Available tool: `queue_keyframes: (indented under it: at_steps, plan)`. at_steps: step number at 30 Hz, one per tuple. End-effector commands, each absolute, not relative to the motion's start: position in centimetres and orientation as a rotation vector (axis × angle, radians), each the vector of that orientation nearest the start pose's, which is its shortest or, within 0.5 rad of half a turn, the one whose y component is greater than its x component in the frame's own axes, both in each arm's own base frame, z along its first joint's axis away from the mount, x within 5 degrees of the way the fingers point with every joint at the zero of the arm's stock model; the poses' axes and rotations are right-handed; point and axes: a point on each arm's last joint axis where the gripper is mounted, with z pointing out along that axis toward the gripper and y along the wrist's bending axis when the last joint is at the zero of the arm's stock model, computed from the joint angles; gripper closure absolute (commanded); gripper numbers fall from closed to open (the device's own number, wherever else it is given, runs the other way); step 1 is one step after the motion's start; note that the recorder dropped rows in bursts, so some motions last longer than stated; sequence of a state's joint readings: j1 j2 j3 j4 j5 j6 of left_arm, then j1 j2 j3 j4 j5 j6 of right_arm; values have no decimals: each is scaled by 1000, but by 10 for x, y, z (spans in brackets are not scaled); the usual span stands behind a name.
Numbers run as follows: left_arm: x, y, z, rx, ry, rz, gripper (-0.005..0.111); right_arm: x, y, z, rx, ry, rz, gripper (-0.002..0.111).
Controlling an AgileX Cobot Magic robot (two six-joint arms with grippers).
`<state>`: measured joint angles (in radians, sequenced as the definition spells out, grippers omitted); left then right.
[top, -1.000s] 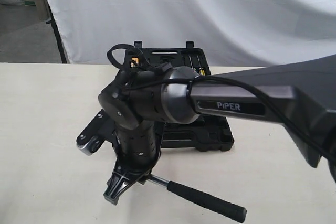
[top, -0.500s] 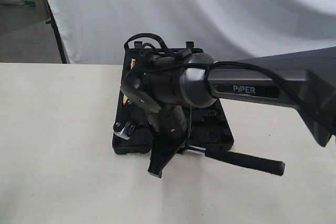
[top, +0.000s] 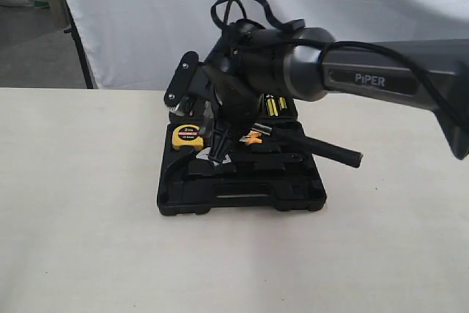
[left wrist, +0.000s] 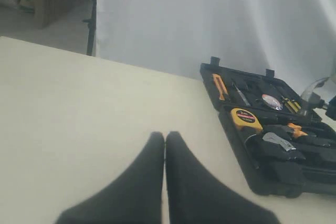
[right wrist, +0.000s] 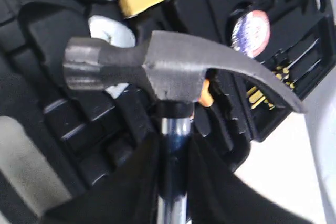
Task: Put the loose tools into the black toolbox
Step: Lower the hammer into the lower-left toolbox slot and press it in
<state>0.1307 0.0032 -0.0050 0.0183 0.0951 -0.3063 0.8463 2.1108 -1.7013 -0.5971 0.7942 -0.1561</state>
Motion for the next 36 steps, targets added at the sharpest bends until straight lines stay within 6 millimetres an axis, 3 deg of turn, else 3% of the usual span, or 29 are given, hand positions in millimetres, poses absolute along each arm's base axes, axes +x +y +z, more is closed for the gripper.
queue_keyframes:
  at_steps: [1,6,10,16,22,32,34,36]
  plan:
    - [55,9,208,-346,1526,-103,106,354,317,214,-1624,1889,-440,108]
    - [55,9,208,-346,1526,-103,106,361,322,196,-1655,1865,-291,109]
    - [55,9,208,-346,1526,-103,106,355,329,177,-1869,1777,-192,109]
    - [55,9,208,-346,1526,-103,106,347,340,154,-2033,1654,-46,109]
    - [55,9,208,-346,1526,-103,106,348,343,139,-2071,1622,-49,109]
    - [55,9,208,-346,1526,-103,106,348,344,137,-2028,1683,-37,108]
    - [55,9,208,-346,1526,-103,106,347,344,137,-2028,1680,-36,93]
    - [55,9,208,-346,1526,-103,106,345,347,137,-2019,1690,-28,67]
